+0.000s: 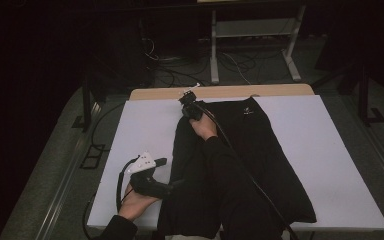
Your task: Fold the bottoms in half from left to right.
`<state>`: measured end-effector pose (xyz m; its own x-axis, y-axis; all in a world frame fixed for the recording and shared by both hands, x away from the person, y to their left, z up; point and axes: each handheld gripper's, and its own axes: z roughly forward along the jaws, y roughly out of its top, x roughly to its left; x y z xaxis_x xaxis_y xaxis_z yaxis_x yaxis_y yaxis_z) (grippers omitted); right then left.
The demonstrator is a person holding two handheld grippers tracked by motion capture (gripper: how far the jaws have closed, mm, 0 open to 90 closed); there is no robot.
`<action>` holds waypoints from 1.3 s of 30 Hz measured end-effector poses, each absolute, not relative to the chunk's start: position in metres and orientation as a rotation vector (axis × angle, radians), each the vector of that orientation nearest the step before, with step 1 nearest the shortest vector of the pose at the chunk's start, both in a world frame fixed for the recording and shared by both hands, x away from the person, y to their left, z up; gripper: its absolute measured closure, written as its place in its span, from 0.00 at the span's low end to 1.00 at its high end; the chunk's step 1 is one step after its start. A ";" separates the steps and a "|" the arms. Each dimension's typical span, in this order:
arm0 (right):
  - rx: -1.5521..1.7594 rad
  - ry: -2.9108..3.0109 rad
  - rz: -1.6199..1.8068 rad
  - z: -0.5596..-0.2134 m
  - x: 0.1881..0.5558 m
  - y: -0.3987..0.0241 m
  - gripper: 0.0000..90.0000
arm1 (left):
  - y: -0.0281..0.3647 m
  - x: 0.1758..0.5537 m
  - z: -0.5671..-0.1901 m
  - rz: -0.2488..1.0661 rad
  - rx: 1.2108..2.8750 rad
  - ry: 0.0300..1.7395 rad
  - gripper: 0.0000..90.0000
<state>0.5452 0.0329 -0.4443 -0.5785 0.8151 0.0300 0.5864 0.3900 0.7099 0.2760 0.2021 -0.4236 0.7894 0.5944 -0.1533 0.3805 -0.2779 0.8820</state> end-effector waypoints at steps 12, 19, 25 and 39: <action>1.216 2.289 1.045 -0.432 0.537 0.026 0.96 | 0.201 0.270 -0.418 0.246 1.948 0.742 0.00; 1.208 2.281 1.058 -0.428 0.533 0.027 0.96 | 0.209 0.263 -0.418 0.239 1.984 0.749 0.00; 1.203 2.266 1.061 -0.428 0.530 0.027 0.96 | 0.218 0.256 -0.422 0.193 1.995 0.774 0.00; 1.200 2.249 1.071 -0.426 0.521 0.022 0.96 | 0.226 0.239 -0.425 0.128 2.109 0.760 0.00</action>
